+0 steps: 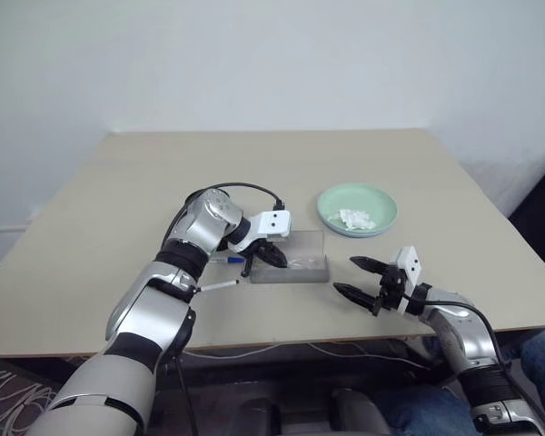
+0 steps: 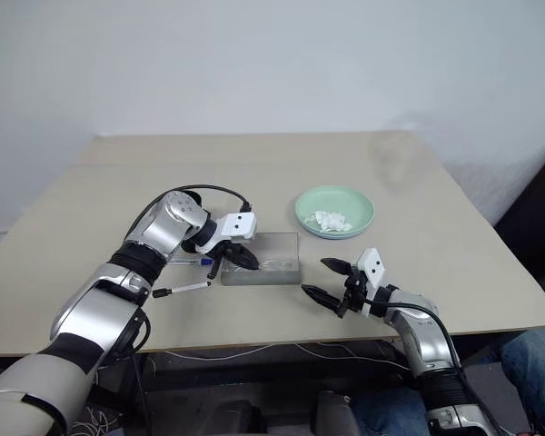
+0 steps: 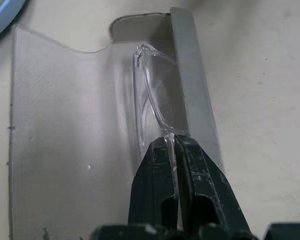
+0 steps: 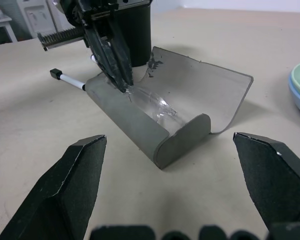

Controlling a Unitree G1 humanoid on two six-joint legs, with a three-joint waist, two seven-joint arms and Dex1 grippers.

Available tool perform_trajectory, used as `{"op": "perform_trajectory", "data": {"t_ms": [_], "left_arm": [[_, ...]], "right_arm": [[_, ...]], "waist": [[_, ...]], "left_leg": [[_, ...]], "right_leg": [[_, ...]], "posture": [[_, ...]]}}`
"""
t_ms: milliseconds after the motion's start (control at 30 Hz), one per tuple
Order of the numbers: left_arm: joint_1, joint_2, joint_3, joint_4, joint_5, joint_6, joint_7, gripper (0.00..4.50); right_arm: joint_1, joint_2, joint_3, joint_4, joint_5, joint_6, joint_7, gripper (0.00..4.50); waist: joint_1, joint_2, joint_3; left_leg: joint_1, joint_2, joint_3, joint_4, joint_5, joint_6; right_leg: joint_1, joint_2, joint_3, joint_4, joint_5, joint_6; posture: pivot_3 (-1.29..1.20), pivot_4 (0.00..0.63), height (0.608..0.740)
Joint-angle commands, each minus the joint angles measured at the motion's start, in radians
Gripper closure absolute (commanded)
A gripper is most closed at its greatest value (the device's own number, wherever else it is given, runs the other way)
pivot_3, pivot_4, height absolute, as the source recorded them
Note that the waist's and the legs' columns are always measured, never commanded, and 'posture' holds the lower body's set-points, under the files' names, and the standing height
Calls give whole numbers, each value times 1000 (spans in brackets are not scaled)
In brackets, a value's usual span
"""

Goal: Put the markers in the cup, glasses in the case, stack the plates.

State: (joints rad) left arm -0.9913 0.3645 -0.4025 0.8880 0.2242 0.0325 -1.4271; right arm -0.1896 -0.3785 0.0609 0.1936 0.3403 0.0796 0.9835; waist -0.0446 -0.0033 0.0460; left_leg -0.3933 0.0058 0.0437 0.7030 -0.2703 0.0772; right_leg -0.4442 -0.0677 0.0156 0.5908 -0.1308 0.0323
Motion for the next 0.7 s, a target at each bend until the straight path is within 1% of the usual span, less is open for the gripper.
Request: {"op": "perform_trajectory", "data": {"t_ms": [33,67,300,433,500,600,667,700], "left_arm": [[-11,-5,6,3,1,-24,37,3516],[-18,-8,12,5,-6,-22,38,3205],[-77,-28,71,18,-62,0,60,3205],[-142,-35,103,70,-61,-31,144,3205],[-176,-36,110,114,-44,-66,218,3205],[-211,-37,111,175,-26,-115,298,3814],[-211,-31,86,202,4,-163,316,4473],[-212,-31,69,221,29,-177,342,4473]], "right_arm": [[-33,1,-9,-12,0,-22,4,88],[-34,1,-9,-11,0,-22,4,88],[-36,-2,-9,-3,-4,-26,8,88],[-35,-3,-10,4,-7,-32,10,88],[-37,-3,-10,8,-9,-35,11,88],[-41,-2,-10,15,-10,-39,11,88],[-48,1,-10,16,-9,-43,12,88],[-52,1,-10,11,-5,-42,14,88]], "waist": [[0,0,0],[0,0,0],[0,0,0],[0,-1,0],[0,-1,0],[-1,-1,0],[-1,-1,0],[-1,-1,0]], "left_leg": [[0,0,0,0,0,0],[0,0,0,0,0,0],[0,0,0,0,0,0],[0,0,0,1,0,0],[0,0,0,1,0,0],[0,0,0,1,0,0],[0,0,0,1,0,0],[0,0,0,1,0,0]], "right_leg": [[0,0,0,0,0,0],[0,0,0,0,0,0],[0,0,0,0,0,0],[0,0,0,0,0,0],[0,0,0,0,0,0],[0,0,0,0,0,0],[0,0,0,0,0,0],[0,0,0,0,0,0]], "posture": [[0,0,721],[0,0,721],[0,0,721],[0,0,721],[0,0,721],[0,0,721],[0,0,721],[0,0,721]]}}
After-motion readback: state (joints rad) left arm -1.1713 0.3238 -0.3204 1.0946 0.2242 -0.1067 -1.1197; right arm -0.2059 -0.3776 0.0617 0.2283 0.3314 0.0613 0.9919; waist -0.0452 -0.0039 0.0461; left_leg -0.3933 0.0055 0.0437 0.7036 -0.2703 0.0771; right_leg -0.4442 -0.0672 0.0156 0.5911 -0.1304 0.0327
